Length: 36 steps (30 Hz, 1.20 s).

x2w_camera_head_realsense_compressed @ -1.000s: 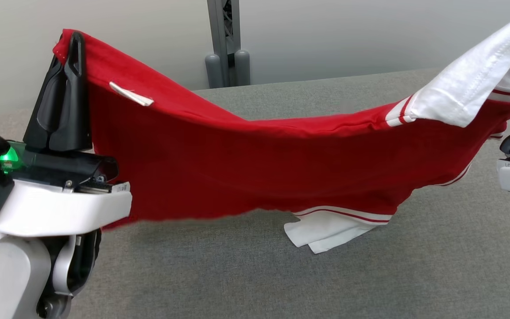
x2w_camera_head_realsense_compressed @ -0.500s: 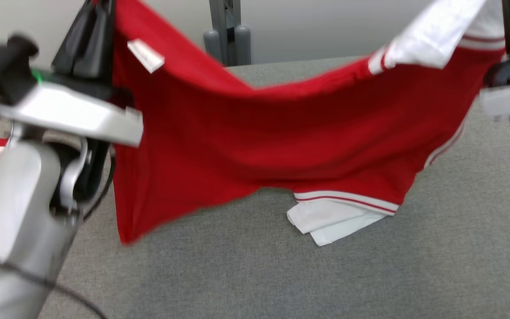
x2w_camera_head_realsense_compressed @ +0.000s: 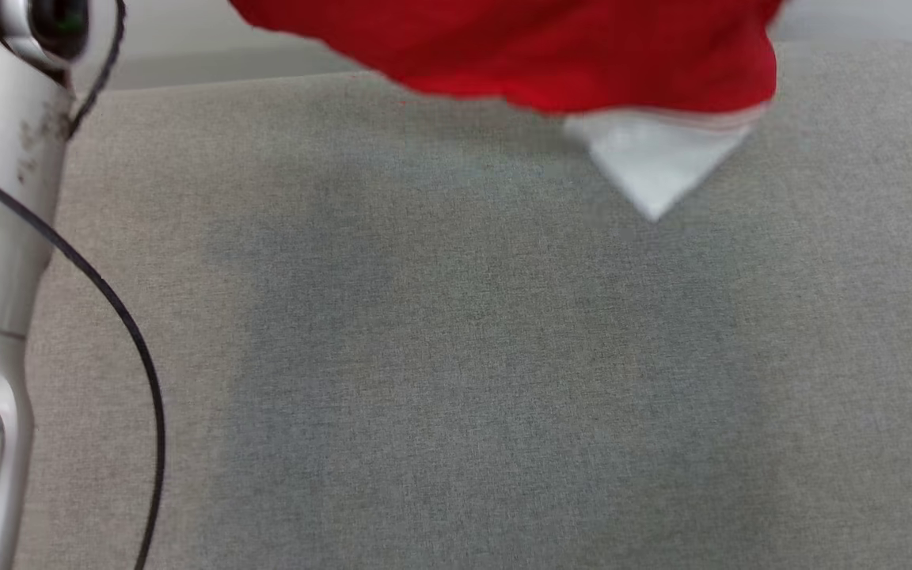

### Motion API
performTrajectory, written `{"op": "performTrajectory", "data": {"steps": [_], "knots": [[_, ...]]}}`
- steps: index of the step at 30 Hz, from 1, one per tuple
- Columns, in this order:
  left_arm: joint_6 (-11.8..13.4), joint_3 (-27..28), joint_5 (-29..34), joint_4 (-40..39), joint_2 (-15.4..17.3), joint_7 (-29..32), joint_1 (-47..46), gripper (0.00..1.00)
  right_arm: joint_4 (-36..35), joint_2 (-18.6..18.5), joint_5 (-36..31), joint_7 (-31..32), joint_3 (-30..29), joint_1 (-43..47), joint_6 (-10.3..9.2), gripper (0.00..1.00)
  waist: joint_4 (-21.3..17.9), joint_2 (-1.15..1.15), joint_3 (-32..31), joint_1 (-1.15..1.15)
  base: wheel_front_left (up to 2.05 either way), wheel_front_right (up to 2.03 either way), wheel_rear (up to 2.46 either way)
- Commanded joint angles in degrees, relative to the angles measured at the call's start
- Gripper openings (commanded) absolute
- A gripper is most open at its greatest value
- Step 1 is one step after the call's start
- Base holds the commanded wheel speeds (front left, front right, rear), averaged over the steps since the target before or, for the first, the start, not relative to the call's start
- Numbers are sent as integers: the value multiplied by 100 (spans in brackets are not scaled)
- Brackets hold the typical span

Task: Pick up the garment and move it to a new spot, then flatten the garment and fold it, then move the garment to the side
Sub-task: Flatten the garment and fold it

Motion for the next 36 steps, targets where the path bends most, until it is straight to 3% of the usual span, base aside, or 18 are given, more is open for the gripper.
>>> {"op": "performTrajectory", "data": {"steps": [1, 8, 16, 20, 27, 36], "knots": [[-75, -17, 9, 398, 3, 65, -277, 0, 361, 104, 76, -56, -14, -290, -2, 0, -10, 0, 33, 0, 0, 0, 0], [-417, -142, 44, 1447, -159, -6, -981, 0, 1310, 453, 55, -83, 368, -1071, -2, 0, 45, 0, 292, 0, 0, 0, 0], [-676, -229, -29, 1956, -369, -454, -743, 0, 1252, 439, 480, -78, 896, -661, -2, 0, 85, 0, 721, 0, 0, 0, 0], [-780, -231, -133, 2037, -471, -806, -82, 0, 673, 250, 803, -79, 1227, 235, -2, 0, 75, 0, 780, 0, 0, 0, 0], [-842, 154, -519, 1448, -624, -1012, 1439, 0, -949, -82, 1087, -79, 809, 2513, -1, 0, 111, 0, 756, 0, 0, 0, 0], [-524, 294, -14, -321, -330, -1009, 3830, 0, -2391, 248, 1115, -78, 40, 5496, -2, 0, 87, 0, 238, 0, 0, 0, 0]]}}
